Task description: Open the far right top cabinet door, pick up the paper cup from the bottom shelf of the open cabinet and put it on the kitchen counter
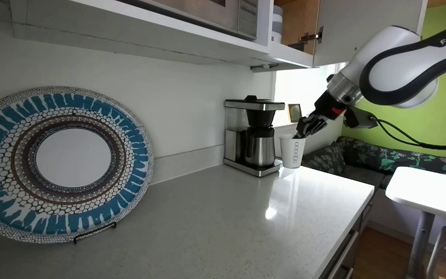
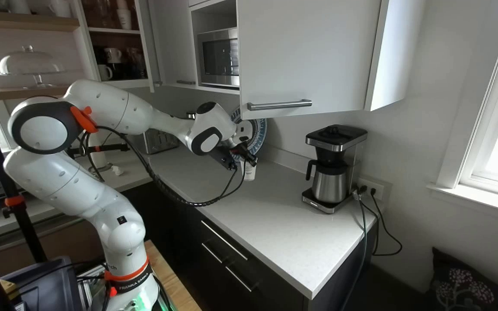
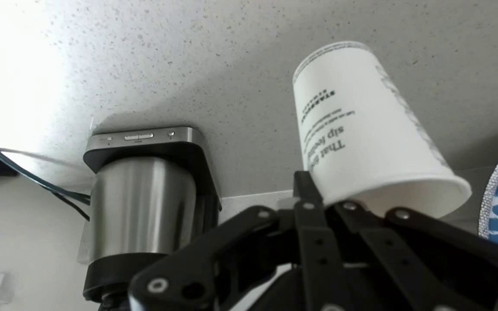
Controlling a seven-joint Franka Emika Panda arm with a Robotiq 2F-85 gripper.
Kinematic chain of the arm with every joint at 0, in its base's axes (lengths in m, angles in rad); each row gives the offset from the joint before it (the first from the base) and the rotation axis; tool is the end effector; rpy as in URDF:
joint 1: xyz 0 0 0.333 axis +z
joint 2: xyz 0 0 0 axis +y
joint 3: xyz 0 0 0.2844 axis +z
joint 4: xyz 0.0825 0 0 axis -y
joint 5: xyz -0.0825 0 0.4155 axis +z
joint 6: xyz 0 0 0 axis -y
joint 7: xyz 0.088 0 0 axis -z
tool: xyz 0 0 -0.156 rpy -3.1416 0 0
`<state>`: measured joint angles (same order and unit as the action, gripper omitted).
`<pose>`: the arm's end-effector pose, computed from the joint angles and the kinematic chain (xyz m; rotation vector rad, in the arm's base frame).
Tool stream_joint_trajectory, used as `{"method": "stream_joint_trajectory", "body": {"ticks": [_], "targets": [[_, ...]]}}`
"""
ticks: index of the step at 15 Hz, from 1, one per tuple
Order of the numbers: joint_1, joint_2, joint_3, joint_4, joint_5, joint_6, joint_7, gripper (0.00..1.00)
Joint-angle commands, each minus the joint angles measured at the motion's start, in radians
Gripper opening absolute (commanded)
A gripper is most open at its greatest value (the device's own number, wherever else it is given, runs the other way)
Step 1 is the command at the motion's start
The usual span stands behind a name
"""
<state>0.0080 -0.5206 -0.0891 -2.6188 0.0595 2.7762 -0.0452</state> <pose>0.4956 -0.0397 0.4156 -2.9199 0.1283 -1.0316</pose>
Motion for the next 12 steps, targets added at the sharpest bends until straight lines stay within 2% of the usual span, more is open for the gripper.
{"method": "stream_joint_trajectory", "body": {"ticks": [1,6,8,12], "targets": [[0.069,0.017,-0.070,-0.083,0.051,0.080,-0.097,0.01],[0.101,0.083,-0.121,-0.133,0.068,0.194,-0.135,0.01],[0.102,0.128,-0.122,-0.139,0.066,0.281,-0.112,0.01],[0.104,0.232,-0.119,-0.132,0.079,0.383,-0.059,0.01]]}}
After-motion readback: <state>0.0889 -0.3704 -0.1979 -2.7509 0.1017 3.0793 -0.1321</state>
